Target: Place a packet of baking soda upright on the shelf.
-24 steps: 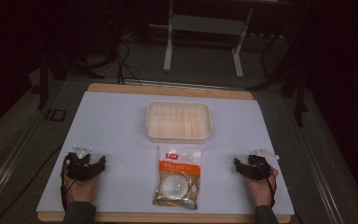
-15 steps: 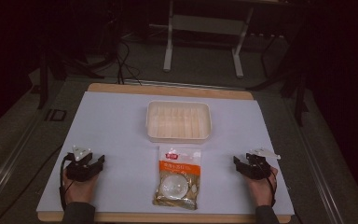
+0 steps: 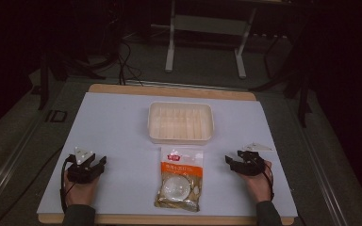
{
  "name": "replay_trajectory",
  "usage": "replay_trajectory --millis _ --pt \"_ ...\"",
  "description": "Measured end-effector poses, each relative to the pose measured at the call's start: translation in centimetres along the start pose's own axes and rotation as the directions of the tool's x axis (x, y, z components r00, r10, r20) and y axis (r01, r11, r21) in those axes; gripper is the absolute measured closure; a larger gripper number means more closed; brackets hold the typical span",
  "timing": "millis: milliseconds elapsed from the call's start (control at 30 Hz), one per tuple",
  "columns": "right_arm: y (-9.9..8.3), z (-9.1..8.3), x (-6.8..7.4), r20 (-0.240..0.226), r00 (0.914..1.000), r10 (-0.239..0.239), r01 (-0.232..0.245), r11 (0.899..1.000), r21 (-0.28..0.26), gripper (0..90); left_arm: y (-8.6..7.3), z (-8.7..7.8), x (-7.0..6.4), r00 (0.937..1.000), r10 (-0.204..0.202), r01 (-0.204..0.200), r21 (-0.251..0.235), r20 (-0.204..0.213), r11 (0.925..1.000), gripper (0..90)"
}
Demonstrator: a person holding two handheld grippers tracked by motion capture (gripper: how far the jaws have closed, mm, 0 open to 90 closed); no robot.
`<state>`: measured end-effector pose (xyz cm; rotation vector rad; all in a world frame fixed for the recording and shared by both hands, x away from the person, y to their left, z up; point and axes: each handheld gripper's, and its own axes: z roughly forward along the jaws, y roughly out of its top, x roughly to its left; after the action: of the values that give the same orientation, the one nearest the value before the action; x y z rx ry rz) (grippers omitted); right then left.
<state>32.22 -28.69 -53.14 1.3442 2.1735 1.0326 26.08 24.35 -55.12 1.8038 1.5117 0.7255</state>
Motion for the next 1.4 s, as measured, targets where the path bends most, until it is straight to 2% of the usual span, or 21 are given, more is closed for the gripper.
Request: replay_trajectory --millis 200,400,433,533,933,967,1100,1400 --pt "0.5 0.9 1.2 -0.055 0.9979 -0.035 0.035 0.999 0.004 34.7 0.0 0.0 0.0 1.0000 -0.004 0.004 0.003 0.002 1.0000 52.7" --pt "1.4 1.5 2.2 -0.102 0.9931 -0.058 0.058 0.998 -0.001 34.1 0.0 0.1 -0.2 0.9998 0.017 -0.017 0.013 -0.002 0.9998 52.3" --pt "1.8 1.9 2.6 -0.127 0.9889 -0.077 0.077 0.997 -0.004 34.1 0.0 0.2 -0.2 0.9998 0.021 -0.021 0.013 -0.002 0.9997 52.2" --pt "2.2 2.4 3.0 -0.147 0.9844 -0.097 0.098 0.995 0.000 33.3 0.0 0.1 -0.3 0.9997 0.024 -0.024 0.012 -0.001 0.9996 52.0" --pt "3.6 4.3 4.9 -0.210 0.9679 -0.138 0.140 0.990 -0.008 29.5 0.0 0.2 -0.3 0.9994 0.033 -0.032 0.018 -0.007 0.9993 50.8" --pt "3.9 4.6 5.2 -0.226 0.9632 -0.146 0.148 0.989 -0.008 28.7 0.0 0.2 -0.4 0.9995 0.032 -0.032 0.016 -0.008 0.9994 50.8" --pt "4.3 5.4 5.8 -0.252 0.9554 -0.155 0.161 0.987 0.007 27.8 0.0 0.2 -0.4 0.9995 0.031 -0.031 0.016 -0.006 0.9994 50.6" --pt "4.5 6.8 6.5 -0.289 0.9452 -0.152 0.167 0.986 0.026 27.7 0.0 0.2 -0.4 0.9992 0.039 -0.039 0.017 -0.008 0.9991 50.4"
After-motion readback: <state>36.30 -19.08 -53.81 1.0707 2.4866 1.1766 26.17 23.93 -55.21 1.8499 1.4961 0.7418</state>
